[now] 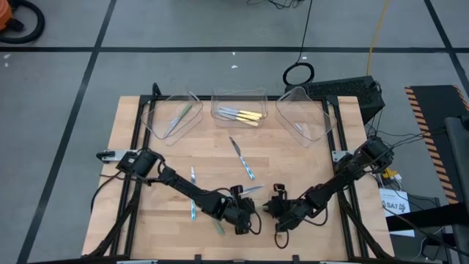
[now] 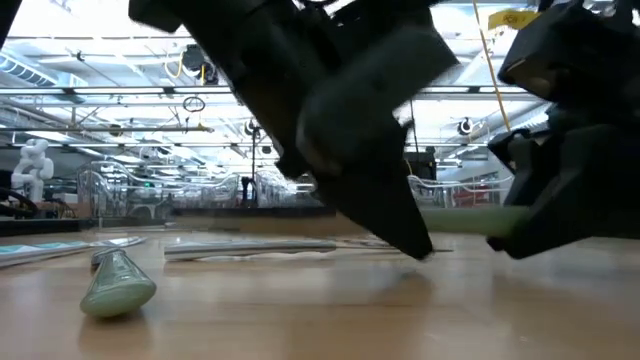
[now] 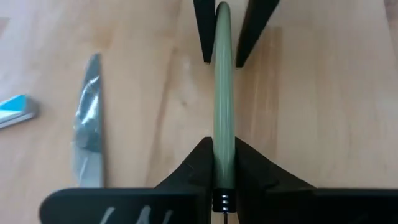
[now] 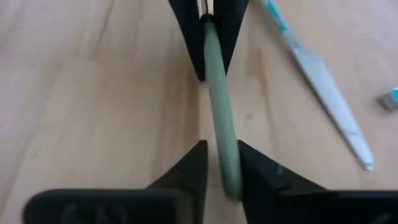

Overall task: Sort silverware by color (type)
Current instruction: Put the right green table knife into the left transparent bin

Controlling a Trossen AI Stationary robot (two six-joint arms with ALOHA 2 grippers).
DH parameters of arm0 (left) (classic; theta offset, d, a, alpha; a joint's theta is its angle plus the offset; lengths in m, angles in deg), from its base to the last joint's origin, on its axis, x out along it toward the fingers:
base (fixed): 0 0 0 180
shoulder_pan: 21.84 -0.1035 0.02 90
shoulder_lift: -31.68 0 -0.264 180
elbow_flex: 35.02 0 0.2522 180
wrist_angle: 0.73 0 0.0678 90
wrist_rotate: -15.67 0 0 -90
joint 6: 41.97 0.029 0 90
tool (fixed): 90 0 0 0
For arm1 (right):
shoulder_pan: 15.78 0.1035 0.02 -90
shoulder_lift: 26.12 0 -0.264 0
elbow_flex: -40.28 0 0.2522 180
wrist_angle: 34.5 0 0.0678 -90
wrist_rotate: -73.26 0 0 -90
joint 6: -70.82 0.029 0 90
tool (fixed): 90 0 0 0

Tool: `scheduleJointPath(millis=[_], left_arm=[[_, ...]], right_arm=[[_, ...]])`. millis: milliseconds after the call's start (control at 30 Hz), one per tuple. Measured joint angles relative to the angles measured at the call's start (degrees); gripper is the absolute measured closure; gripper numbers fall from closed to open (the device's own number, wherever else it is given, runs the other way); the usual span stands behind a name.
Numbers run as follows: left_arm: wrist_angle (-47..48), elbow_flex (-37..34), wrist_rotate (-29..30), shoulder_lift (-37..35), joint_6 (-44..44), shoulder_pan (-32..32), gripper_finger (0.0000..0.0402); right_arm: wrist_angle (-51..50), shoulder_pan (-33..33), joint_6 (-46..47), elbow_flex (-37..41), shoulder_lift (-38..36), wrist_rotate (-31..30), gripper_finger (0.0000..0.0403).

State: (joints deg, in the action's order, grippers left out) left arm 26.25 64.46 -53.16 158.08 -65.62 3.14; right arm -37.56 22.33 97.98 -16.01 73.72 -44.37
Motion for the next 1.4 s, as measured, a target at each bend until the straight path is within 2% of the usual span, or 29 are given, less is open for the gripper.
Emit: scheduleJointPath(millis=[133,333,500,733,1000,1167,1400], left_arm=[[5.32,0.00,-0.13,-3.96,-0.71,0.02,0.0364],[15.60,0.00,4.87,-10.69,1.32,-0.01,0.0360],[22.99,-0.04,6.59,-17.91,2.82,-0.94,0.0358],[33.68,-0.02,15.62,-27.73,3.43,-0.86,0.0357],[42.17,-0.25,18.82,-34.05,2.72,-2.45,0.0356],[45.82,-4.94,20.85,-39.56,1.09,-6.22,0.0356],[42.54,-19.34,20.76,-53.35,-1.13,-15.63,0.0356]], right_arm=[[-3.20,0.11,-2.42,0.00,-1.89,-2.06,0.0280],[-7.37,0.11,-5.48,0.00,-3.99,-2.38,0.0238],[-12.43,-0.09,-8.32,-0.05,-4.25,-2.43,0.0233],[-16.27,-1.17,-13.29,-0.09,-4.51,-3.63,0.0240],[-18.28,-2.30,-18.25,0.03,-6.56,-4.40,0.0240],[-19.12,-3.30,-18.51,0.05,-7.24,-4.30,0.0241],[-18.68,-4.95,-21.31,0.00,-7.18,-4.32,0.0241]])
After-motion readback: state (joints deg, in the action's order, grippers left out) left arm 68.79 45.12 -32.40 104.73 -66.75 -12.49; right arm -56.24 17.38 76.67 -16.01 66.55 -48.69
